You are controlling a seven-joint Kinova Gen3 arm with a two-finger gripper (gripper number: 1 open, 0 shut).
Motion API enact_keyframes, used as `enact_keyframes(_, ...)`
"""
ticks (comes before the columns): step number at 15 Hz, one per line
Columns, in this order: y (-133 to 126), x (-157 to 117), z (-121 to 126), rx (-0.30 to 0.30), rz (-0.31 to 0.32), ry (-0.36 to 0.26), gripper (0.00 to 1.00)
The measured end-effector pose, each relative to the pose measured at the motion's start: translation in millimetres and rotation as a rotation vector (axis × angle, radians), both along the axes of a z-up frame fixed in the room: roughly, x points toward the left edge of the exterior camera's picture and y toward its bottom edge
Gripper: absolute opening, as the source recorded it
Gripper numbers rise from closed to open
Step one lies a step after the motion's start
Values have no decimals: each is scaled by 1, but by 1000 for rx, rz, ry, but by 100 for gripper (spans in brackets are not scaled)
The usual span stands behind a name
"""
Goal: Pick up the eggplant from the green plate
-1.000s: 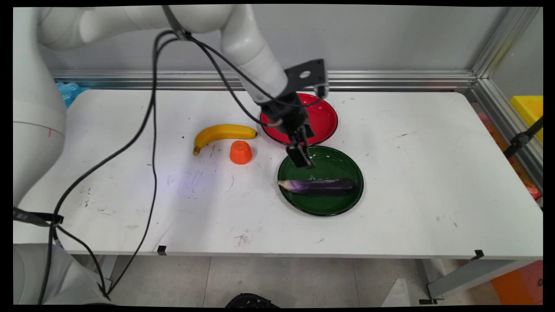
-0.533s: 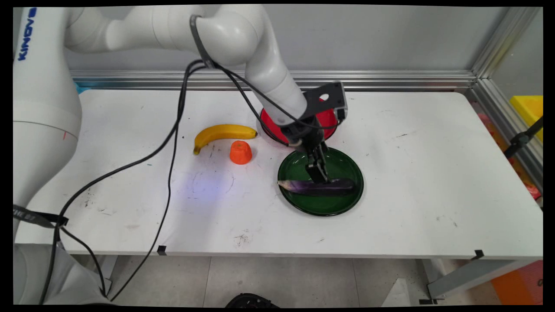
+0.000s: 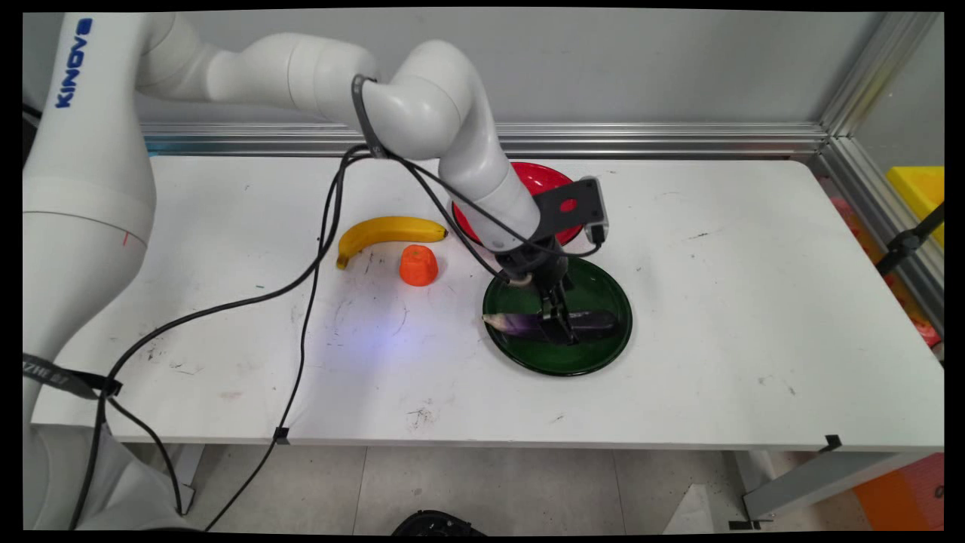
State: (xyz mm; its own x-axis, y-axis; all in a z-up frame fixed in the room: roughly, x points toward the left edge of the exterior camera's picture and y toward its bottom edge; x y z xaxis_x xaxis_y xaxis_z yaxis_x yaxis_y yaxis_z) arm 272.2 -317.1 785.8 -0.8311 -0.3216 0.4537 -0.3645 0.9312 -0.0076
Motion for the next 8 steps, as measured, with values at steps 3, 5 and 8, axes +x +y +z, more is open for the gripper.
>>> enact_keyframes(3, 2, -1, -10, 5, 6, -4, 100)
enact_keyframes(5, 3, -1, -16, 7, 8, -7, 100)
enact_keyframes(8, 4, 0, -24, 8, 11, -12, 0)
